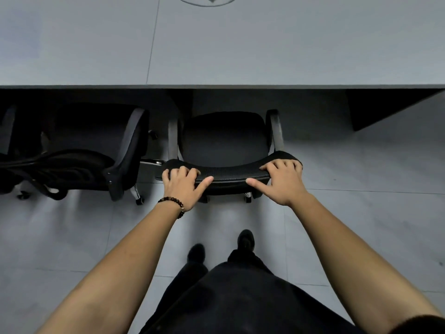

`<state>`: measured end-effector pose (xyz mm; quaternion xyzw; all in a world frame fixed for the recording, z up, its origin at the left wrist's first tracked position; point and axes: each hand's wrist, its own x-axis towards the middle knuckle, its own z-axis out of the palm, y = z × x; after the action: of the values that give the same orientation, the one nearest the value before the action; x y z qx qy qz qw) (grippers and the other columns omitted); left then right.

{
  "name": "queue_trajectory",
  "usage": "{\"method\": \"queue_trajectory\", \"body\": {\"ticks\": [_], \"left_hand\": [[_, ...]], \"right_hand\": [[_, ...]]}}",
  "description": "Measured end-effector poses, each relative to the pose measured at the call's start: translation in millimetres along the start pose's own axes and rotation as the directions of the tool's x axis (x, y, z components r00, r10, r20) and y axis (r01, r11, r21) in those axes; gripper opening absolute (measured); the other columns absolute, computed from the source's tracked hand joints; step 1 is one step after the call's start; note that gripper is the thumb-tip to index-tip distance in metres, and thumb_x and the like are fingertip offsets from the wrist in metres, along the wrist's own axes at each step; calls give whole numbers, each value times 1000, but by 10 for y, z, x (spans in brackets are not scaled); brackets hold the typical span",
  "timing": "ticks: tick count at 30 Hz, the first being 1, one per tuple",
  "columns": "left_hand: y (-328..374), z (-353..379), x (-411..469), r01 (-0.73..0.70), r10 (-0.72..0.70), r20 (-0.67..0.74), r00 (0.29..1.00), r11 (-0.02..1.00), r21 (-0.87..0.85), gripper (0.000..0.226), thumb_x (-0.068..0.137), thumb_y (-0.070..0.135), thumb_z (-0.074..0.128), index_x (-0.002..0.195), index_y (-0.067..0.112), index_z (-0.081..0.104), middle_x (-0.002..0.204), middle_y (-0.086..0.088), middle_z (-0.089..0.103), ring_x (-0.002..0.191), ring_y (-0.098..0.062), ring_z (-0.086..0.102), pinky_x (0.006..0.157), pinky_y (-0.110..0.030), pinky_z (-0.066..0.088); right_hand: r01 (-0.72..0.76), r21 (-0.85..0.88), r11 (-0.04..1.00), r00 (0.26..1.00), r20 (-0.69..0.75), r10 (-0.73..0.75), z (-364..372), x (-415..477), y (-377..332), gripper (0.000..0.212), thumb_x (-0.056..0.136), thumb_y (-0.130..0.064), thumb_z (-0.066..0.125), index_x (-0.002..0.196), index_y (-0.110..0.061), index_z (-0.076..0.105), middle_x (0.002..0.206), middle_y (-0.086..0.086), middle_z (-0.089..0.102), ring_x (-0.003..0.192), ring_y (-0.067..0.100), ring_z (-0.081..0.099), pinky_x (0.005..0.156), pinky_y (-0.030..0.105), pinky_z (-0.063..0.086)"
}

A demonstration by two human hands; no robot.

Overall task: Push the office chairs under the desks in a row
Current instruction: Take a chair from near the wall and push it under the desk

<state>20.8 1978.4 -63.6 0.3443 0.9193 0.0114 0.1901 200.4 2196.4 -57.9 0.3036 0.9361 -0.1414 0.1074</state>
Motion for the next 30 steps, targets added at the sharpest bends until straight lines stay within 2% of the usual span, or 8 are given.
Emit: {"method": "queue_trajectory", "body": {"ticks": [3, 6, 9, 11, 16, 21, 30], "left_hand": [[-226, -50, 35, -17, 17, 1, 1000, 1000, 27, 83, 78, 79, 6, 120, 28, 56, 118, -5, 54, 119, -26, 42, 113, -52, 10], [-425, -116, 97, -10, 9, 23, 1000, 999, 44, 70, 86, 74, 18, 126, 29, 52, 133, -8, 46, 133, -28, 29, 110, -64, -5], [-534, -178, 140, -8, 5, 52, 999, 999, 51, 70, 85, 73, 16, 129, 28, 49, 140, -9, 40, 138, -30, 21, 108, -67, -8], [-554, -193, 154, -21, 18, 62, 998, 998, 51, 77, 82, 75, 10, 128, 28, 49, 135, -9, 43, 136, -30, 22, 109, -68, -7], [-515, -183, 169, -40, 38, 41, 998, 998, 57, 81, 78, 76, 5, 121, 25, 51, 124, -9, 46, 129, -31, 28, 107, -70, -6], [-427, -213, 203, -35, 33, 43, 999, 998, 54, 83, 78, 76, 3, 119, 24, 52, 123, -10, 46, 128, -32, 30, 107, -70, -6], [-404, -180, 300, -64, 65, -15, 998, 997, 52, 69, 87, 71, 16, 115, 20, 55, 118, -12, 51, 122, -35, 38, 112, -62, 0]], "right_hand": [[-22, 9, 1000, 1000, -8, 23, 69, 0, -241, 89, 73, -91, 16, 123, -32, 60, 128, -3, 56, 128, 23, 39, 107, 44, 16], [-61, 39, 997, 997, -47, 63, 158, -24, -485, 83, 75, -89, 21, 122, -34, 60, 129, -5, 54, 129, 23, 36, 108, 45, 16], [-74, 84, 994, 989, -122, 84, 244, -83, -622, 75, 79, -85, 26, 122, -35, 61, 130, -5, 53, 129, 21, 35, 112, 47, 13], [-91, 85, 992, 984, -146, 103, 276, -119, -683, 74, 81, -84, 26, 122, -35, 62, 130, -3, 53, 130, 21, 35, 114, 48, 9], [-155, 103, 983, 983, -88, 164, 271, -139, -746, 77, 82, -80, 22, 129, -31, 56, 133, -1, 49, 134, 22, 29, 116, 52, -5], [-188, 82, 979, 980, -53, 193, 185, -34, -679, 79, 78, -85, 23, 125, -32, 57, 127, 0, 51, 133, 25, 31, 116, 52, -5], [-164, 73, 984, 984, -59, 169, 156, 37, -611, 80, 81, -84, 18, 128, -31, 56, 127, 3, 52, 132, 26, 32, 117, 53, -1]]}}
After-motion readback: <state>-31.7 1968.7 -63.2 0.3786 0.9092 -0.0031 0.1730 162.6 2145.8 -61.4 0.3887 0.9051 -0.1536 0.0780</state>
